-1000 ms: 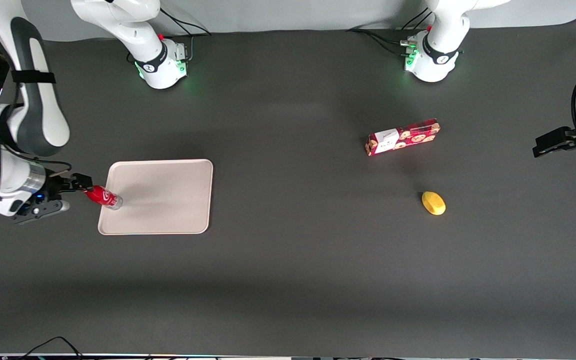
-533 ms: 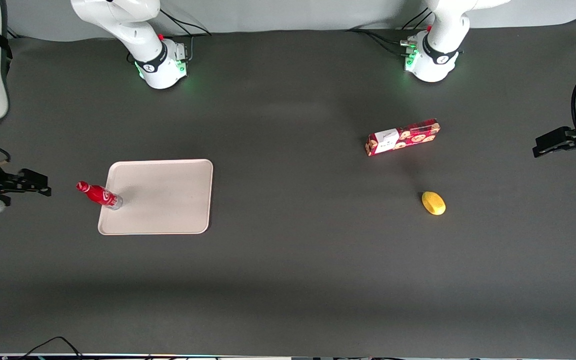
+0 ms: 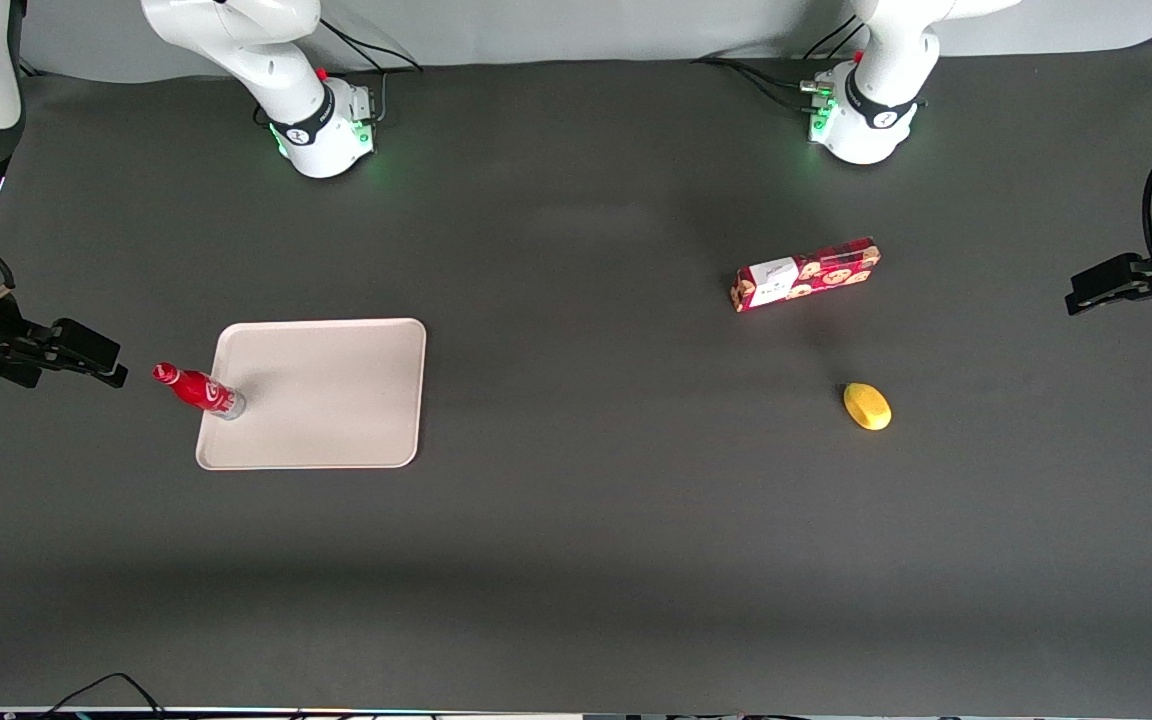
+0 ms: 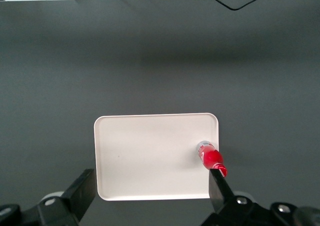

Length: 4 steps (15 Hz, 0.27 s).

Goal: Place coke bottle on tray

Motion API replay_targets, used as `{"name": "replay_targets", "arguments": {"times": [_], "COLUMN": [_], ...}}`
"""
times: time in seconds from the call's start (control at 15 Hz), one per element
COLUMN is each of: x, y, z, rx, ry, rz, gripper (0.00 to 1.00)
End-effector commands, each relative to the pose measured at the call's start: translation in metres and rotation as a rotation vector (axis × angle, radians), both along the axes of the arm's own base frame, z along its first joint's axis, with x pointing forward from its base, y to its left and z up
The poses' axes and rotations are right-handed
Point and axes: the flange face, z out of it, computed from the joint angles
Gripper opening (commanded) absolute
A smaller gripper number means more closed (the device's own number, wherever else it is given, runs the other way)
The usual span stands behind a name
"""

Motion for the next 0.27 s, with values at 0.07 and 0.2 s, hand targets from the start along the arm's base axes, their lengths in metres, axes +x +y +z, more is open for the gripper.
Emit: {"name": "replay_targets", "arguments": {"times": [0.07, 0.2], "x": [-0.0041, -0.0041], "y": [-0.0006, 0.0002], "z": [0.0104, 0.0096], "rx": [0.009, 0.008], "ry": [0.001, 0.002], "rz": [-0.024, -0.027], "gripper": [1.00, 1.00]}}
